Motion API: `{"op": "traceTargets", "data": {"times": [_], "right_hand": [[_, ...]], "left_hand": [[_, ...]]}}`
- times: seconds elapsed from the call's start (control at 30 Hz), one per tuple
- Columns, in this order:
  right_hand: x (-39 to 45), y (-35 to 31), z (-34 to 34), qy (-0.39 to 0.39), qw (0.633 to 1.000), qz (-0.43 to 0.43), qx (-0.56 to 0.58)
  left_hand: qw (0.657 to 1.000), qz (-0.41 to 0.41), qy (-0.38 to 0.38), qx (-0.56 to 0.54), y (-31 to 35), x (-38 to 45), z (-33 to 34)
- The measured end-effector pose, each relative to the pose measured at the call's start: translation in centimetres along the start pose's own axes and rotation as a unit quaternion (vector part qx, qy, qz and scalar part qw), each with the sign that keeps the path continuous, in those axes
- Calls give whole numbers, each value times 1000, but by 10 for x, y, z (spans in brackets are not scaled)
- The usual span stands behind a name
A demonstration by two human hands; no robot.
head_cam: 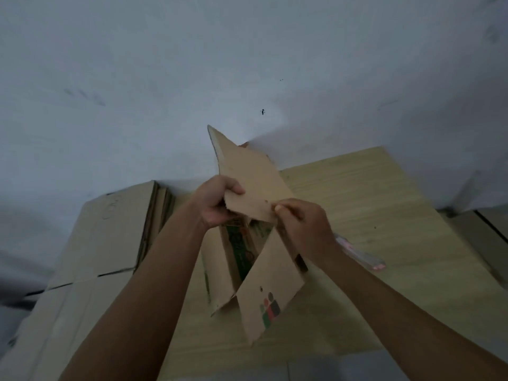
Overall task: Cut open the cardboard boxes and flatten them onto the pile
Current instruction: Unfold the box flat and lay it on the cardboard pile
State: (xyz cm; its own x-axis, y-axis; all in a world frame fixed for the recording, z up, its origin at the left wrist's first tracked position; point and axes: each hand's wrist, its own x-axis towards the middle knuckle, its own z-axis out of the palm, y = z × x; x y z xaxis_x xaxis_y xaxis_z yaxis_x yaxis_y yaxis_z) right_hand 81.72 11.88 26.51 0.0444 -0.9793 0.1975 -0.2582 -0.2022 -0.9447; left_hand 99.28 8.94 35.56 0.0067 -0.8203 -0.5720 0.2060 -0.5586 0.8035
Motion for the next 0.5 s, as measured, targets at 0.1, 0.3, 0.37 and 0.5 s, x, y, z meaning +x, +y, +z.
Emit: {"op": "traceTargets", "data": {"times": [0.1, 0.3, 0.37, 0.5], "right_hand": [[5, 8, -2, 75, 982, 174, -10], [-5, -10, 15, -87, 901, 385, 179], [-7, -18, 23, -113, 891, 381, 219], [-10, -22, 40, -128, 869, 405, 254]], "left_hand": [[1000, 3, 0, -11, -10, -11, -26], [997, 36, -18, -64, -24, -37, -89], [996, 42, -20, -73, -24, -44, -110], [997, 41, -14, -57, -26, -56, -139]]}}
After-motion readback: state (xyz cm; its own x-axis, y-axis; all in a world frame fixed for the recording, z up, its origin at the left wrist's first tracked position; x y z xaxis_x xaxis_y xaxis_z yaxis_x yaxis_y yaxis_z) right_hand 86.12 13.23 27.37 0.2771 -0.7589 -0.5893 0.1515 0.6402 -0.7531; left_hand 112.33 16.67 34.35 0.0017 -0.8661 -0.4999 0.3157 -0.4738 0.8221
